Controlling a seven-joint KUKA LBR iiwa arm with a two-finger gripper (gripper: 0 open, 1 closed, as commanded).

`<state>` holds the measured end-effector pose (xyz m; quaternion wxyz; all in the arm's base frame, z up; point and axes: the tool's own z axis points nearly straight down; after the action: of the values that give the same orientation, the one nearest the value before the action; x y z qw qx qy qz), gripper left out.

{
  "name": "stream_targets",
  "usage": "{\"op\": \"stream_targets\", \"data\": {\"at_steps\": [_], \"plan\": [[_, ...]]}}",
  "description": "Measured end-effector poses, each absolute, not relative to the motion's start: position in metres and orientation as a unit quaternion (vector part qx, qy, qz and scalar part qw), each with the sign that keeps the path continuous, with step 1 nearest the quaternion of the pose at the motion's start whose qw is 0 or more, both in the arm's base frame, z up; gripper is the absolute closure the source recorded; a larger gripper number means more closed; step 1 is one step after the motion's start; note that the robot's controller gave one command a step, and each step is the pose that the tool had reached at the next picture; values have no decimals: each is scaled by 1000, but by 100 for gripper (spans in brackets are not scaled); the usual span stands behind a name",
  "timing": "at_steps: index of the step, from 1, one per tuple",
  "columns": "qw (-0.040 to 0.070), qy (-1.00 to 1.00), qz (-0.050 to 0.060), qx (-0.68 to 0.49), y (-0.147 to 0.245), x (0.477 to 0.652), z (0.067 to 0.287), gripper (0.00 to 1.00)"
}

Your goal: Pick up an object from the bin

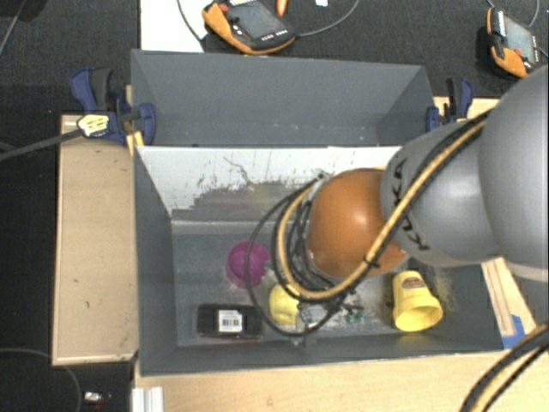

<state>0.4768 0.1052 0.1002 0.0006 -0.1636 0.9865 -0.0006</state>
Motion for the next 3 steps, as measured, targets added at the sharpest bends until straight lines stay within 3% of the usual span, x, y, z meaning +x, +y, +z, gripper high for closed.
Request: {"op": "stream_targets", "data": {"at_steps": [1, 2, 3], "plan": [[9, 993, -1, -113, 94, 481, 70, 0], [4, 987, -1, -163, 81, 496, 70, 100], [4, 987, 0, -162, 81, 496, 70, 100]]}}
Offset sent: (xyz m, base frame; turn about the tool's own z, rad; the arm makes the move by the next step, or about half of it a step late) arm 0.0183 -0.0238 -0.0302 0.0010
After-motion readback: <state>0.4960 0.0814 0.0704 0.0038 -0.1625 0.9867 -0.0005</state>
